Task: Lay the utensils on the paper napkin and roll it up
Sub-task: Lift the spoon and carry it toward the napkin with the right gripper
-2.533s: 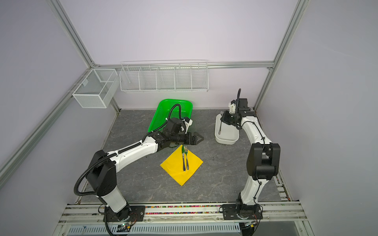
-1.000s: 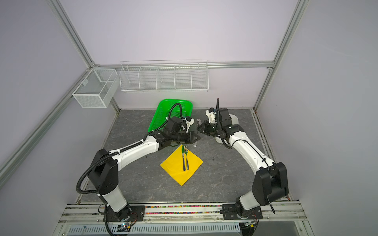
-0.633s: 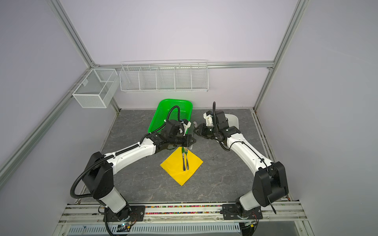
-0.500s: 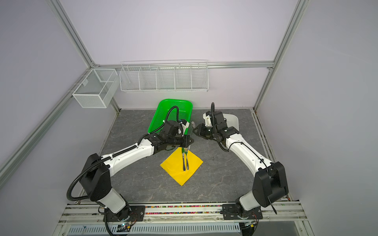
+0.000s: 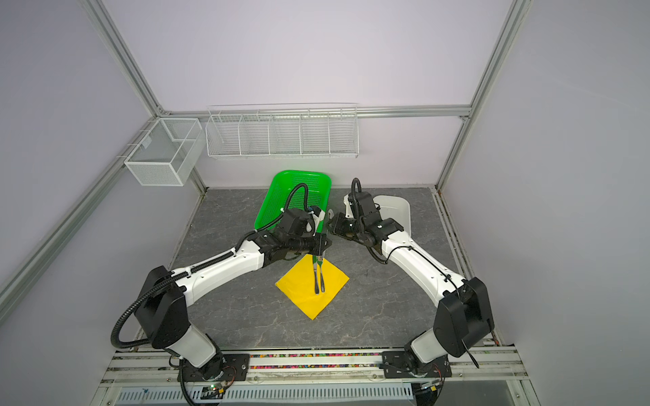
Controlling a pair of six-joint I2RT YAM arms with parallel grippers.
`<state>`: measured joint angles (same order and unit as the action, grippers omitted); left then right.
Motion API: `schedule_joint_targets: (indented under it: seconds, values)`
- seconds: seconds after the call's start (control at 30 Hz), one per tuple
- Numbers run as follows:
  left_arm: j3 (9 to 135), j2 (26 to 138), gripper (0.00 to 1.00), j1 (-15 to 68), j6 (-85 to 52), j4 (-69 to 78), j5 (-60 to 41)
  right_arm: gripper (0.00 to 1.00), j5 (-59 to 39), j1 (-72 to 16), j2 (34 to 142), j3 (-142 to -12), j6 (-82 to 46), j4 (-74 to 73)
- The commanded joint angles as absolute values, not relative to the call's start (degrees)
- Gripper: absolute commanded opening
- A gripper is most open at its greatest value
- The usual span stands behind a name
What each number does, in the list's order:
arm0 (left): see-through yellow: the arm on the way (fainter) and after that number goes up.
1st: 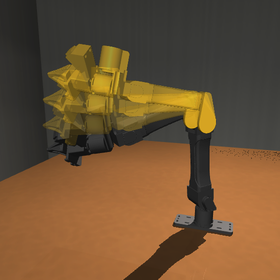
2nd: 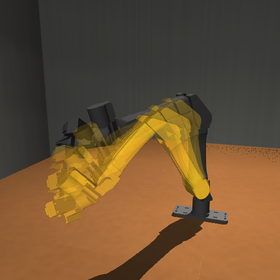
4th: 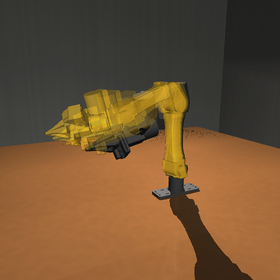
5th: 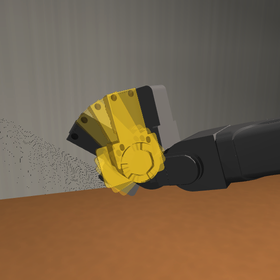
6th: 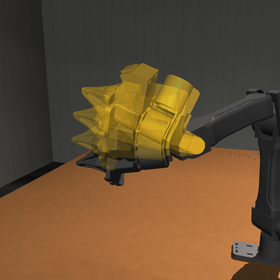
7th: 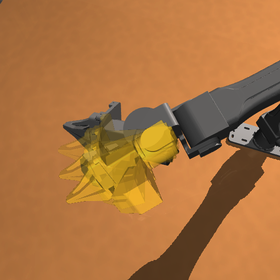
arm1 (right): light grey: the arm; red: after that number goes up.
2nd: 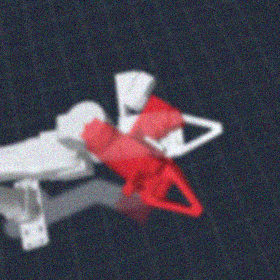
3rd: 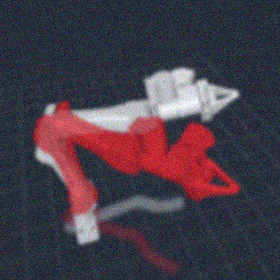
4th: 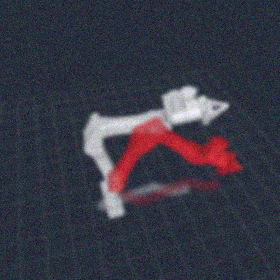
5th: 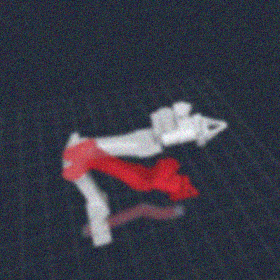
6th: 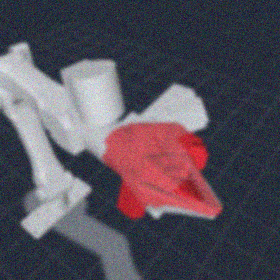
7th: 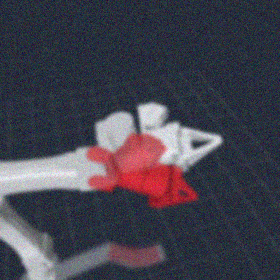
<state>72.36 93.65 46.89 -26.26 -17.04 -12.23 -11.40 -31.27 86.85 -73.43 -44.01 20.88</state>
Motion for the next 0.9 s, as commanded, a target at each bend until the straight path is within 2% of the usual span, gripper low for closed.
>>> schedule_joint_targets:
  seconds: [0.0, 0.13, 0.27, 0.37, 0.4, 0.43, 0.53, 0.73, 0.87]
  values:
    - [71.63, 92.24, 0.0, 47.29, -25.05, -16.87, -11.89, 0.32, -9.4, -32.55, 88.64, -75.47, -46.24, 20.62]
    - [71.66, 91.95, 0.0, 47.28, -24.96, -16.81, -11.86, 0.26, -6.01, -33.43, 88.85, -75.85, -46.49, 21.2]
    - [71.07, 91.28, 0.0, 47.29, -25.3, -16.37, -11.29, 0.13, -4.41, -33.63, 87.92, -75.44, -45.95, 21.28]
    - [70.44, 90.81, 0.09, 47.2, -25.65, -15.76, -11.42, 0.09, -4.32, -33.54, 87.18, -75.28, -44.68, 21.29]
    - [70.19, 90.66, 0.15, 47.13, -25.9, -15.36, -11.74, 0.08, -4.68, -33.41, 86.82, -74.92, -44.26, 20.76]
    - [69.76, 90.49, 0.26, 46.99, -26.31, -14.85, -12.32, 0.07, -5.41, -33.25, 86.44, -74.35, -44.12, 19.81]
    - [67.82, 89.85, 0.41, 45.94, -27.87, -12.26, -15.83, 0.07, -9.42, -31.89, 85.57, -71.75, -44.66, 15.83]
    - [61.98, 87.35, 0.52, 43.07, -31.48, -4.32, -24.17, 0.07, -21.21, -28.97, 85.6, -68.15, -45.36, 6.43]
    - [58.77, 85.92, 0.53, 40.52, -34.98, 2.25, -29.51, 0.07, -28.34, -27.64, 86.38, -67.66, -45.2, 2.45]
